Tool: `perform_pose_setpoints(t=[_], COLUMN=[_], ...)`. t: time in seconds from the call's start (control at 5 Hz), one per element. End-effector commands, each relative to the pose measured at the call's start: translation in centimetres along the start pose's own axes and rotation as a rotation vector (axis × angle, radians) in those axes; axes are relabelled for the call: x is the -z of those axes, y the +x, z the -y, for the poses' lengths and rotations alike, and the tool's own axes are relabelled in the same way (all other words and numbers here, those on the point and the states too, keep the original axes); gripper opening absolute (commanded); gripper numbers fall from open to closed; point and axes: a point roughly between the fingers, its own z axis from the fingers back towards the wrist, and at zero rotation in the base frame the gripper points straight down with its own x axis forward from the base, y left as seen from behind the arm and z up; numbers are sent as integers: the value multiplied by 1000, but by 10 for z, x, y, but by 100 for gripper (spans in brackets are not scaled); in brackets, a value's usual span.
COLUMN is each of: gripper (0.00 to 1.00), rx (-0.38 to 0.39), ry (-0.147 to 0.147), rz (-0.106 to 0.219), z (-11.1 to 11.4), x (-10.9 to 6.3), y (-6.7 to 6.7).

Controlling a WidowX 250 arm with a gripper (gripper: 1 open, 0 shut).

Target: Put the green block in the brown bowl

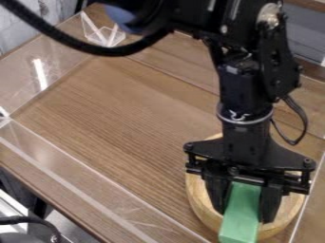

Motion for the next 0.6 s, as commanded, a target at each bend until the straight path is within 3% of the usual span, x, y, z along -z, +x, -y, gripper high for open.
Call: perform_pose_setpoints(t=[0.0,0.4], gripper=[0,0], rx=[-5,-6], ry=[-16,-19], rz=[16,14], z=[1,1], x=[-5,-6], y=[4,3])
